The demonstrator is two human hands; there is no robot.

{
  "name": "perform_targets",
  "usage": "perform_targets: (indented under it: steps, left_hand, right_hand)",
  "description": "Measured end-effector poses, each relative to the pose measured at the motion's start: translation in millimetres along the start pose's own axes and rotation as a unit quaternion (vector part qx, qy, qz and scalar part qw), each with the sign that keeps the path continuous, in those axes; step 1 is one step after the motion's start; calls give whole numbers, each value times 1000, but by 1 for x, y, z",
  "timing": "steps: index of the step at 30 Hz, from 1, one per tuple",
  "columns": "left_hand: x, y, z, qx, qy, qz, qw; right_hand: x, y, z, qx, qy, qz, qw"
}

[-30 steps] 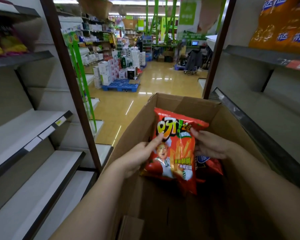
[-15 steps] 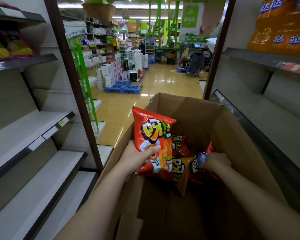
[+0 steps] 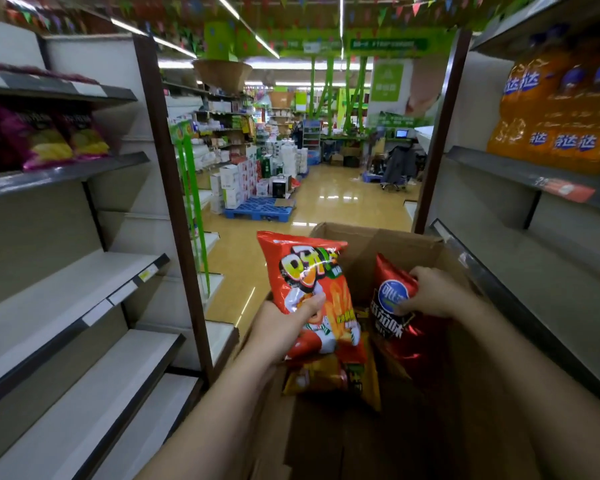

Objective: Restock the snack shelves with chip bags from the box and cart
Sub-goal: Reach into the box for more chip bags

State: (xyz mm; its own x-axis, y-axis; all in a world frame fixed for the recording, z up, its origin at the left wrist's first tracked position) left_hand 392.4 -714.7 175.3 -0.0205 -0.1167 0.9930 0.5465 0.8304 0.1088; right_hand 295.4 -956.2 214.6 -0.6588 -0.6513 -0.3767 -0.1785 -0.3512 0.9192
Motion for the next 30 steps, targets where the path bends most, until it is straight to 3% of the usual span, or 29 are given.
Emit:
perform_targets:
  steps: [2, 6, 9, 12, 16, 21, 26, 30]
  left_hand:
    - [25, 14, 6, 10, -26, 44, 999]
    - [69, 65, 24, 17, -61, 90, 994]
    - [81, 109, 42, 7, -71, 127, 989]
    - [86, 153, 72, -4, -78, 175, 981]
    - [83, 199, 120, -23, -83, 187, 979]
    - [67, 251, 175, 9, -114, 171, 979]
    - [39, 303, 240, 27, -103, 113, 988]
    - [15, 343, 296, 30, -95, 162, 982]
  right_hand:
    - [-22, 33, 15, 16, 62, -17, 998]
    - [-72, 83, 54, -25, 175, -69, 982]
    - [-111, 95, 77, -70, 244, -129, 959]
    - [-159, 94, 96, -106, 308, -119, 938]
    - [-235, 76, 127, -173, 369, -111, 906]
    - [-329, 24, 179, -151, 454, -15, 878]
    - [-394, -32, 239, -196, 498, 1, 845]
    - [-434, -67, 287, -228, 535, 44, 812]
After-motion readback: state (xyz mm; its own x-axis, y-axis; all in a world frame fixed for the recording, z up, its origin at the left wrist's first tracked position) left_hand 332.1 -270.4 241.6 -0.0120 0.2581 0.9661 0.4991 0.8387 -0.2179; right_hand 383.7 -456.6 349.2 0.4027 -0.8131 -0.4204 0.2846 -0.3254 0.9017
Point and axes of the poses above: each hand's wrist, its own z-axis away from the middle knuckle, its own y-axis out of the back of the hand, x = y × z, the point moved 3 cm from there along -z, towards the middle knuckle, and after that the axes turned 2 degrees about -y, right-handed, at the moved point
